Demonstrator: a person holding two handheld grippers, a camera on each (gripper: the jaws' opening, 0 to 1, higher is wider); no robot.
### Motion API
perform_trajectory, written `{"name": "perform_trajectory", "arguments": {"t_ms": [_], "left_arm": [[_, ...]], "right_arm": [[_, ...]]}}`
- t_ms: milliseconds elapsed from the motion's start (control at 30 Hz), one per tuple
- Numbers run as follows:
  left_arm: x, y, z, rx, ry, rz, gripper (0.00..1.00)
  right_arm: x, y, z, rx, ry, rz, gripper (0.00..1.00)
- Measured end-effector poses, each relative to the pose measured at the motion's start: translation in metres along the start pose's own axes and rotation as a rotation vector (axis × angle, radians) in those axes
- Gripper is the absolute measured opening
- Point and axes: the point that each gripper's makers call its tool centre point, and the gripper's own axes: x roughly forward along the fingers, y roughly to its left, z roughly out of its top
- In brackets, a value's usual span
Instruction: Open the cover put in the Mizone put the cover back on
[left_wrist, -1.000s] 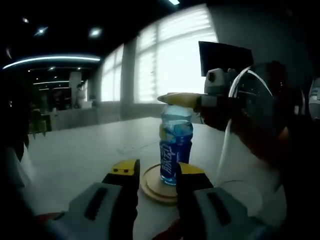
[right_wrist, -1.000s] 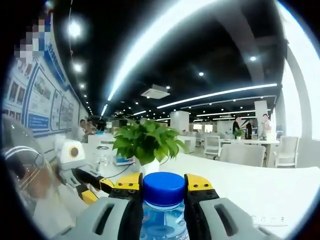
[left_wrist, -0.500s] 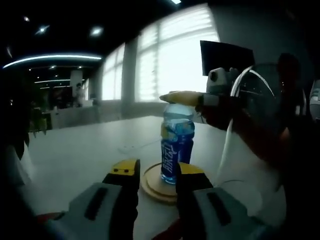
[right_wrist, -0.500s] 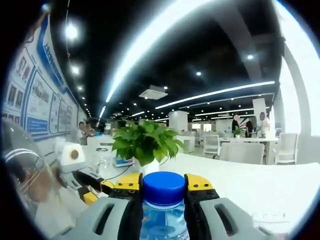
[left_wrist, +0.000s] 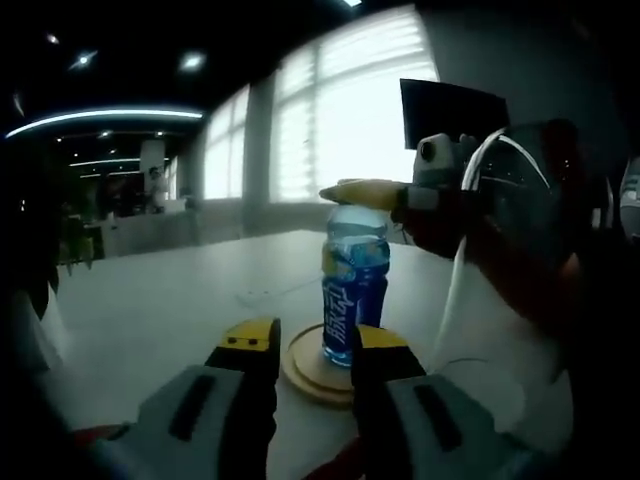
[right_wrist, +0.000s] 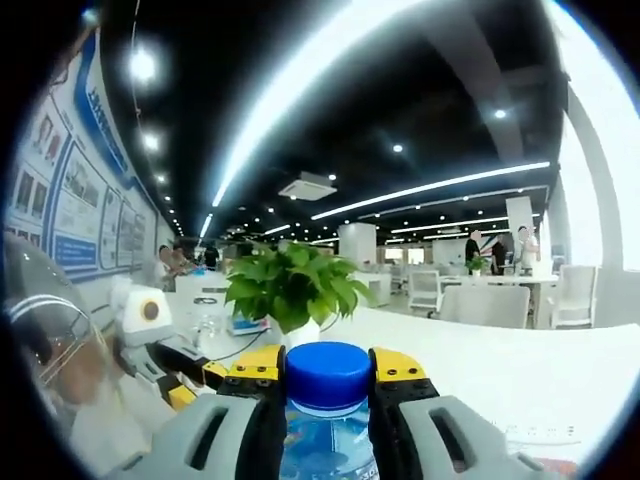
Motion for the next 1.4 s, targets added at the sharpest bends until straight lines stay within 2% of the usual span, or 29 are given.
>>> {"name": "perform_trajectory", "arguments": {"t_ms": [733, 1000, 1200, 1400], "left_arm": [[0.002, -0.004, -0.002, 0.002, 0.007, -0.010, 0.22], [0.001, -0.006, 0.000, -0.002, -0.002, -0.020, 0.22], [-0.002, -0.008, 0.004, 0.003, -0.013, -0.025, 0.22], [-0.004, -0.011, 0.010, 0.006, -0.033, -0.036, 0.22]], "right_arm": [[0.000, 0.002, -0.001, 0.001, -0.006, 0.003, 0.24], [0.000, 0.002, -0.001, -0.001, -0.002, 0.002, 0.24], [-0.003, 0.003, 0.002, -0.046, 0.010, -0.006, 0.24], [-0.008, 0.002, 0.004, -0.052, 0.013, -0.013, 0.24]]}}
